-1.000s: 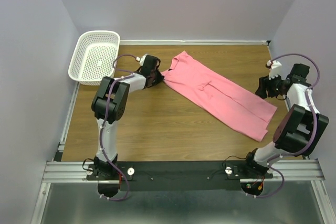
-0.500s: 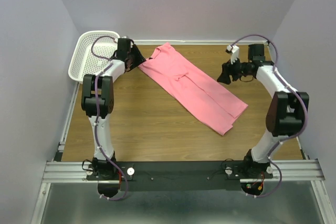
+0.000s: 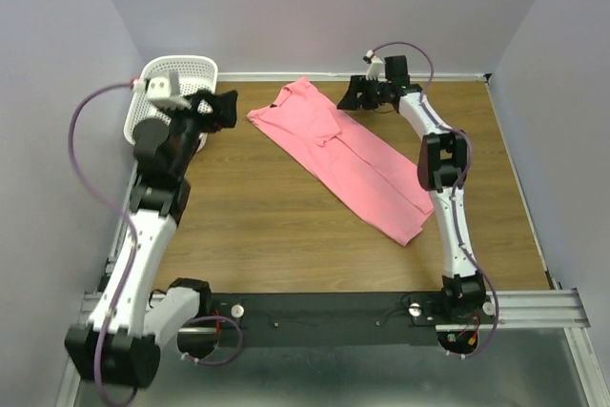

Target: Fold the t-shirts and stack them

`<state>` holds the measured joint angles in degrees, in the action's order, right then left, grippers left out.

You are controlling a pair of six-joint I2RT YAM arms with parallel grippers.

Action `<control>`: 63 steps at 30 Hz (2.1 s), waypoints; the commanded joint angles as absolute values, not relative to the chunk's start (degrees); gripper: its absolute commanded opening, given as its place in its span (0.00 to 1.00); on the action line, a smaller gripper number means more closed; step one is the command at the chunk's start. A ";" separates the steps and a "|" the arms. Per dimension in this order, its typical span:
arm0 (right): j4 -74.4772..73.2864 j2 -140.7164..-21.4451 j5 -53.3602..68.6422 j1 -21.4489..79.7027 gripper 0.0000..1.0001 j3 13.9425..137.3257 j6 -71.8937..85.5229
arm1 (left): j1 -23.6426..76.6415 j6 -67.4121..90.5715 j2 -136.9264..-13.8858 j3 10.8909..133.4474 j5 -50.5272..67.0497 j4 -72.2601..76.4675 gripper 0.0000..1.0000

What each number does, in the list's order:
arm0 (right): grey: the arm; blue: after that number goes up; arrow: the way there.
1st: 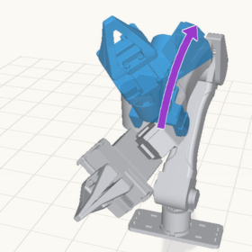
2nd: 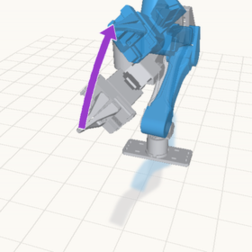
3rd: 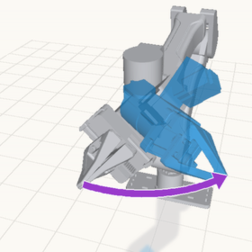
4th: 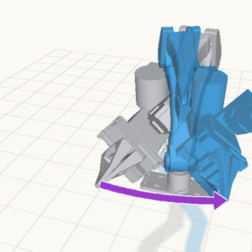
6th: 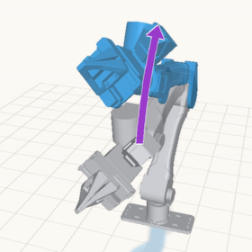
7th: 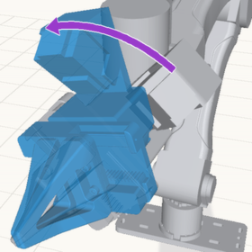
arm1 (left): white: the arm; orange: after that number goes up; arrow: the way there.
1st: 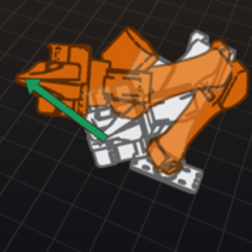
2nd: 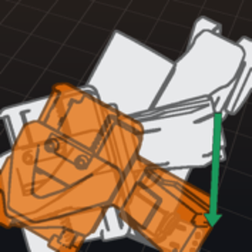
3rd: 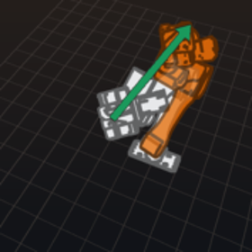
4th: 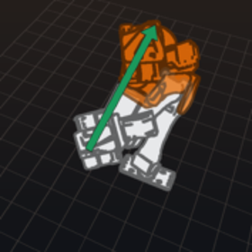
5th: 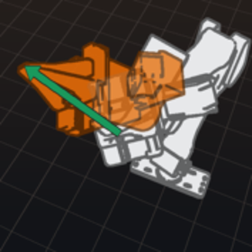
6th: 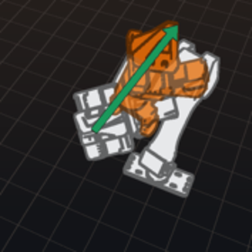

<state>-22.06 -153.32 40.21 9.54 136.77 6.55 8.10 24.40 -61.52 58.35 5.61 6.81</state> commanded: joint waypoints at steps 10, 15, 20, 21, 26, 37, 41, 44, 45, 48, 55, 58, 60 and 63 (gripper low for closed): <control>-19.78 -157.85 35.77 14.15 0.61 136.23 15.82 | 6.77 29.17 -35.51 34.99 14.59 2.99 0.98; -19.86 -157.85 34.99 14.24 0.41 135.26 15.82 | 6.77 30.85 -35.42 34.89 16.25 3.69 0.98; -19.78 -156.80 30.42 14.15 0.20 135.00 15.56 | 6.77 32.17 -35.86 33.93 17.93 4.13 0.97; -19.69 -156.62 28.50 13.89 0.08 134.91 15.38 | 6.77 32.43 -36.29 33.40 19.06 5.17 0.97; -19.43 -153.56 21.81 10.82 0.00 131.85 16.43 | 7.03 35.15 -40.86 29.01 27.40 8.61 0.94; -18.81 -140.21 17.76 0.27 0.01 110.60 14.33 | 33.64 45.14 -62.10 28.57 16.18 22.29 0.92; -18.54 -134.13 18.02 -3.69 0.29 103.20 11.61 | 46.03 53.95 -71.43 28.30 9.33 31.27 0.92; -18.55 -127.37 17.58 -5.88 0.61 96.35 7.22 | 53.77 60.45 -80.92 31.37 6.77 34.89 0.92; -18.63 -125.09 17.14 -6.24 0.64 94.68 3.90 | 57.27 61.77 -83.21 32.51 5.55 35.15 0.92; -18.72 -115.98 21.06 -7.82 0.79 86.51 -5.56 | 61.60 65.73 -93.21 36.64 4.92 35.77 0.90; -18.63 -94.08 29.61 -8.09 0.89 67.09 -17.67 | 64.33 71.27 -101.15 39.10 5.18 34.55 0.88; -18.72 -89.32 31.55 -8.09 0.89 63.11 -17.23 | 64.51 71.62 -104.58 42.34 5.80 32.18 0.85; -18.72 -87.63 32.34 -8.09 0.89 62.06 -16.53 | 64.60 71.46 -106.60 44.37 6.24 30.59 0.82; -18.72 -85.52 33.13 -8.09 0.89 60.65 -15.91 | 64.51 72.59 -109.68 46.75 5.28 29.45 0.75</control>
